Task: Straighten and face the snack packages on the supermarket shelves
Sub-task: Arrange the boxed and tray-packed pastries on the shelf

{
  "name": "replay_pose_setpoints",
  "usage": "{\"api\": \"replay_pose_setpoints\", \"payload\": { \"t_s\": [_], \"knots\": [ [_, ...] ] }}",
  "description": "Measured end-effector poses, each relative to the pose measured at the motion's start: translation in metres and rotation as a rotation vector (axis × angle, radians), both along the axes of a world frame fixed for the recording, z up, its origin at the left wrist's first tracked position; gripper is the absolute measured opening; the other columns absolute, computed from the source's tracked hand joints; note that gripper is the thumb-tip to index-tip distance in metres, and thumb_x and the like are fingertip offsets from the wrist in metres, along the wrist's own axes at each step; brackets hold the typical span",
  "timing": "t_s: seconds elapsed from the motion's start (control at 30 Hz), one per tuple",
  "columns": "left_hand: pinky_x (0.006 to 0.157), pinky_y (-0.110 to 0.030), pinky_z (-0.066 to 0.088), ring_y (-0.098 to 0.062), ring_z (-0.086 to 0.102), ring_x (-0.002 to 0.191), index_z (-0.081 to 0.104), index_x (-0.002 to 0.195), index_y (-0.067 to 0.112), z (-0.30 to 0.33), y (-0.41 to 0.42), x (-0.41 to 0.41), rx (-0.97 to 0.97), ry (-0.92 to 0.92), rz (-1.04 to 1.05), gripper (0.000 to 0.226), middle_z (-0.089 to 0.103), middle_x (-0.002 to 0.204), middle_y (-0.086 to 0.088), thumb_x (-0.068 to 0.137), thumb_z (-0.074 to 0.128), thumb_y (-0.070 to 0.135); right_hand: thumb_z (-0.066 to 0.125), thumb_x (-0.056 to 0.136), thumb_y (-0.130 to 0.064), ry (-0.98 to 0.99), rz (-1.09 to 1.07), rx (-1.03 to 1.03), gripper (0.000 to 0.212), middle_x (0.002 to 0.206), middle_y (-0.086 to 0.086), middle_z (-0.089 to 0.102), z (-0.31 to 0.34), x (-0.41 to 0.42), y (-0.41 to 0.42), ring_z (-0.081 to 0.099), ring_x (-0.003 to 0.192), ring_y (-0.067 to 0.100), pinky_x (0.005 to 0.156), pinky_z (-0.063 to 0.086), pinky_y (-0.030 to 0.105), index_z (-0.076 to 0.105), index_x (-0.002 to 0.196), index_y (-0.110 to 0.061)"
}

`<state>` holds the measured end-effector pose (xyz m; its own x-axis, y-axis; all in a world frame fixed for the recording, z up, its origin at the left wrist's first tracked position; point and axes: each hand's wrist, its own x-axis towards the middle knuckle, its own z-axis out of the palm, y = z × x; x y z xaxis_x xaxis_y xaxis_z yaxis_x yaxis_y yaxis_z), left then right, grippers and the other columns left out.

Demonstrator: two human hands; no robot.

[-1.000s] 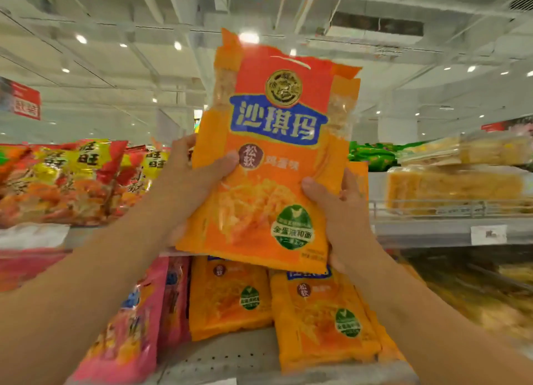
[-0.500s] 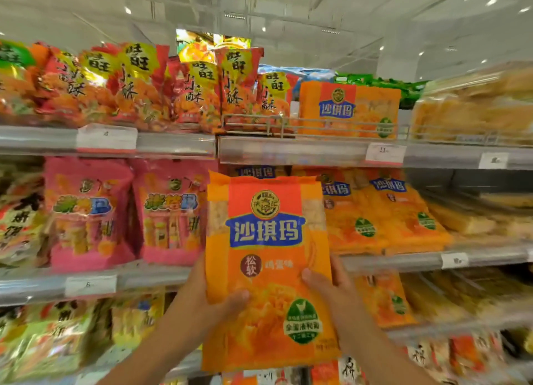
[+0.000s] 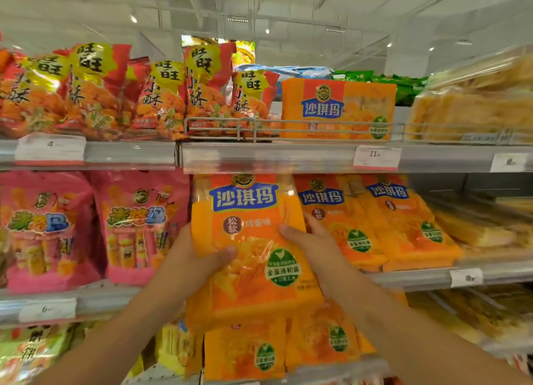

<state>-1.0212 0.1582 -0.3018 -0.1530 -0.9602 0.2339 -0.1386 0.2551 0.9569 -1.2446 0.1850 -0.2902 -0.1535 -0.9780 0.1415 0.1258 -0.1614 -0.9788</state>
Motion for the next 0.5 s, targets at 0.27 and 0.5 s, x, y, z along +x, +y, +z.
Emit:
{"api": "replay_pose_setpoints", "payload": {
  "t_s": [0.27,0.5],
  "knots": [
    [0.071,-0.037,0.056,-0.016,0.067,0.092,0.046,0.122,0.035,0.026,-0.050,-0.040,0.039,-0.009,0.135,0.051,0.066,0.106,0.009,0.082,0.077,0.030,0.067,0.089,-0.027,0.168,0.009,0.031,0.014,0.099,-0.005,0.074,0.022,-0.027,-0.071,0.070,0.094,0.021,0.087,0.054,0.045,0.065,0.102,-0.032],
    [0.093,-0.053,0.051,-0.027,0.063,0.107,0.044,0.128,0.028,0.024,-0.080,-0.036,0.080,0.053,0.161,0.050,0.063,0.120,-0.001,0.087,0.073,0.024,0.062,0.093,-0.029,0.308,-0.076,-0.048,0.007,0.095,-0.012,0.063,0.029,-0.013,-0.107,0.058,0.092,0.012,0.073,0.044,0.030,0.061,0.088,-0.034]
  ]
}}
